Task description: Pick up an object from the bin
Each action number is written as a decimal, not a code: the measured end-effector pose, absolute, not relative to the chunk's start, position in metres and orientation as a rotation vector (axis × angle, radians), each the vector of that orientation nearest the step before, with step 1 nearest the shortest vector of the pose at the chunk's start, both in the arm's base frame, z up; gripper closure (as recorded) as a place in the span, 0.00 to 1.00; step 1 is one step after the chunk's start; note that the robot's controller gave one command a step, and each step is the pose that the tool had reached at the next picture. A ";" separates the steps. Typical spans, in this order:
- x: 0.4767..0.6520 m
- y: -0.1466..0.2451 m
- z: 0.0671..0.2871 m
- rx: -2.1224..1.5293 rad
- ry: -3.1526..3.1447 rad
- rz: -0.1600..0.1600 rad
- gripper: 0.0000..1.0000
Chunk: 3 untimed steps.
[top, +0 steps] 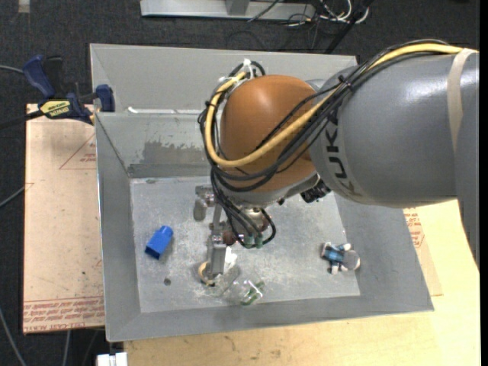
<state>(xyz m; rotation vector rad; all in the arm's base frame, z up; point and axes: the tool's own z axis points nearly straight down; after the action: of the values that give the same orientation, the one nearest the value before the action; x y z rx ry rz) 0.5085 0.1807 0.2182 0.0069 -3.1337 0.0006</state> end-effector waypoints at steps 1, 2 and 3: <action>0.510 0.180 0.223 0.000 -3.142 -0.002 0.00; 0.520 0.191 0.183 0.184 -3.140 -0.002 0.00; 0.531 0.232 0.157 0.499 -3.104 -0.002 0.00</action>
Offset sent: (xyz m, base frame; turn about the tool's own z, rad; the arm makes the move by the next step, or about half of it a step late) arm 0.0320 0.0420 -0.1482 -0.4310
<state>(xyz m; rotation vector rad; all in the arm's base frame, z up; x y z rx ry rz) 0.5309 0.2323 0.1572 0.4991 -3.1044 -0.0023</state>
